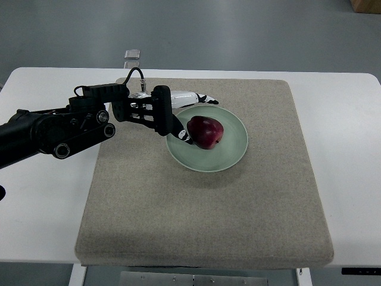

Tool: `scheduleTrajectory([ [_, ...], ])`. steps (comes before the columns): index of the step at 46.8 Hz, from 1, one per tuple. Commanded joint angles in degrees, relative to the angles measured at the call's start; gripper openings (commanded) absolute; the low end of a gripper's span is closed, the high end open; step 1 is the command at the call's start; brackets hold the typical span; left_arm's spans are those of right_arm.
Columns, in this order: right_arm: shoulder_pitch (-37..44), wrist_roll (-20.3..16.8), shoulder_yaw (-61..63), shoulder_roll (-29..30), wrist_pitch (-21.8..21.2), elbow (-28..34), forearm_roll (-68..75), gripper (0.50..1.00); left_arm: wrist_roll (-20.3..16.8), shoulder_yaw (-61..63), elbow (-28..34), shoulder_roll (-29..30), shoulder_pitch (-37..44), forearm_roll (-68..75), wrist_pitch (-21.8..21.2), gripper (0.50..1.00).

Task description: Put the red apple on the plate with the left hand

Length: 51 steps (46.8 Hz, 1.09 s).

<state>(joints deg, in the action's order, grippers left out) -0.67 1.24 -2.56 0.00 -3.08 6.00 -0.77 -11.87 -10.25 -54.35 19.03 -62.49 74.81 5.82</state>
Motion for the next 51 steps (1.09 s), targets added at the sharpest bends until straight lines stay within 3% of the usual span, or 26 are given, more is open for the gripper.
scheduleTrajectory([
  [1,0.0,0.0,0.0,0.0,0.0,0.1,0.0,0.964,0.0,-0.1,2.5,0.0,-0.1,-0.1,-0.4,0.992],
  [18,0.0,0.0,0.0,0.0,0.0,0.0,0.1,0.964,-0.3,-3.6,13.8,0.0,-0.2,-0.4,-0.7,0.992],
  [29,0.0,0.0,0.0,0.0,0.0,0.0,0.1,0.964,-1.0,-3.6,19.5,-0.2,0.0,-4.8,-7.9,0.992],
  [39,0.0,0.0,0.0,0.0,0.0,0.0,0.0,0.964,-1.0,-3.6,23.8,-0.7,-0.1,-17.0,-9.3,0.992],
  [51,0.1,0.0,0.0,0.0,0.0,0.0,0.0,0.964,2.9,-4.0,26.3,-2.5,-0.3,-32.6,-13.6,0.992],
])
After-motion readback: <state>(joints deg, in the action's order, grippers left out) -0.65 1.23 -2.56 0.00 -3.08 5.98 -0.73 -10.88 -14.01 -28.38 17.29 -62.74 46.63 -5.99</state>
